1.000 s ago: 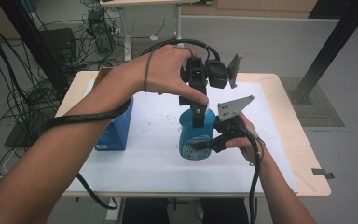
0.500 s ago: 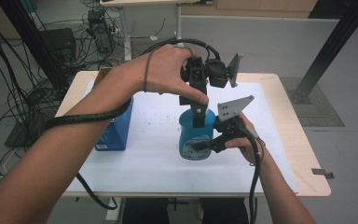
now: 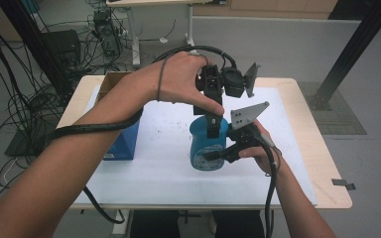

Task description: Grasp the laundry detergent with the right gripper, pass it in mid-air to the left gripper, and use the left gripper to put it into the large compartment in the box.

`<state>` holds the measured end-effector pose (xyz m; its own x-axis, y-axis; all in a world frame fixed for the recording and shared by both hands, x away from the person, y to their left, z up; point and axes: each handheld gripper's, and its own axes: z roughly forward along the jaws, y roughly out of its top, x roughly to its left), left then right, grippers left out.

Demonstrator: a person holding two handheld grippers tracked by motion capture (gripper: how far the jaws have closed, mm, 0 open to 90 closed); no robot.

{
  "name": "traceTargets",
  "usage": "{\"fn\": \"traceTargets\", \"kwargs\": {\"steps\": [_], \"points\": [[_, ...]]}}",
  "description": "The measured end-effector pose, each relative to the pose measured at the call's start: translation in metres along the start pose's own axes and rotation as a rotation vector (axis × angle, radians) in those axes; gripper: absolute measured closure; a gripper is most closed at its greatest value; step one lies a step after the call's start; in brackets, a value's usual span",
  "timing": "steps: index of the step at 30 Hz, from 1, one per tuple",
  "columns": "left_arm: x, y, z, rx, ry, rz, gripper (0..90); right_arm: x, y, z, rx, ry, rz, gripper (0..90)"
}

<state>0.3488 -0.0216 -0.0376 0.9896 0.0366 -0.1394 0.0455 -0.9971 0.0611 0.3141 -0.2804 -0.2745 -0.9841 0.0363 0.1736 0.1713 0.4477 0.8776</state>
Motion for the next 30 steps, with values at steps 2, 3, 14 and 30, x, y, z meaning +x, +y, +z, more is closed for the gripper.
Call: {"fn": "traceTargets", "kwargs": {"steps": [2,3,14,30], "points": [[0.0,0.001,0.003,0.0,0.003,0.004,5.5,0.0,0.0,0.0,-0.002,0.0,0.0,42.9],[0.0,0.002,0.005,0.001,0.004,0.004,5.5,0.0,0.0,0.0,-0.001,-0.001,0.001,42.9],[0.002,0.006,0.02,0.011,0.001,0.011,5.7,0.002,0.0,-0.001,-0.003,-0.003,-0.002,43.0],[0.003,0.01,0.032,0.022,-0.008,0.017,9.6,0.004,0.001,-0.002,0.0,-0.005,-0.012,43.0]]}}
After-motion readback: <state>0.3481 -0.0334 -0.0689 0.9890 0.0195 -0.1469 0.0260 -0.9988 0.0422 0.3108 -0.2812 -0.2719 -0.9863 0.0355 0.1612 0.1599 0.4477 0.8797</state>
